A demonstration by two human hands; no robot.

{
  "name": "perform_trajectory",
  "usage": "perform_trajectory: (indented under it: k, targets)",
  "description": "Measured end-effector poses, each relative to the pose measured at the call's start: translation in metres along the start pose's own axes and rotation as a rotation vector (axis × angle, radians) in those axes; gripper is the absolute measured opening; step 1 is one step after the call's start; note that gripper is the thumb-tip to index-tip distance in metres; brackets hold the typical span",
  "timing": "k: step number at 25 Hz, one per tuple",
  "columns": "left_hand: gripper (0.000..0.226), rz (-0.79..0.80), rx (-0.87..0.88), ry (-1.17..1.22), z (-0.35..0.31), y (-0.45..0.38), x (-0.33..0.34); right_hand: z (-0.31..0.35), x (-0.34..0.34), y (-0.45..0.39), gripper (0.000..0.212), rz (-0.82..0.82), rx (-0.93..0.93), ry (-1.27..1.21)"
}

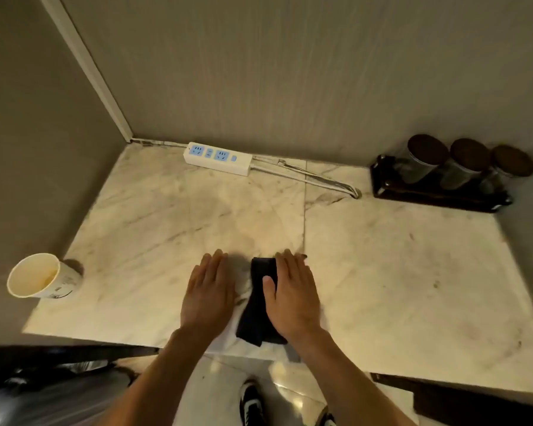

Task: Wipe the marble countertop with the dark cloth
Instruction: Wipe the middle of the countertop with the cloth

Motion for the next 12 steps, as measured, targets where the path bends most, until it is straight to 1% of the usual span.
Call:
perform_trajectory:
  k: [2, 3, 8, 12]
  targets:
    - [0.055, -0.036, -0.046, 0.027, 0.006, 0.002, 0.002, 0.006, 0.016, 0.000, 0.065, -0.016, 0.019, -0.001]
    - [0.055, -0.058, -0.040, 0.009, 0.005, 0.004, 0.005, 0.009, 0.024, 0.002, 0.066, -0.032, 0.020, 0.008]
    - [0.055, -0.054, -0.024, -0.035, 0.004, 0.007, 0.016, 0.012, 0.045, 0.011, 0.068, -0.105, 0.148, 0.015]
    - [0.054, -0.052, -0.020, -0.077, 0.002, 0.008, 0.021, 0.008, 0.056, 0.019, 0.068, -0.098, 0.160, 0.027]
Point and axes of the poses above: each hand's wrist, its own y-axis away from the middle knuckle, its own x-axis out of the palm, z = x × y, the point moved 9 cm from there along -y, towards the middle knuckle, and after that the axes turned 12 degrees about -y, right-handed, at the moved point
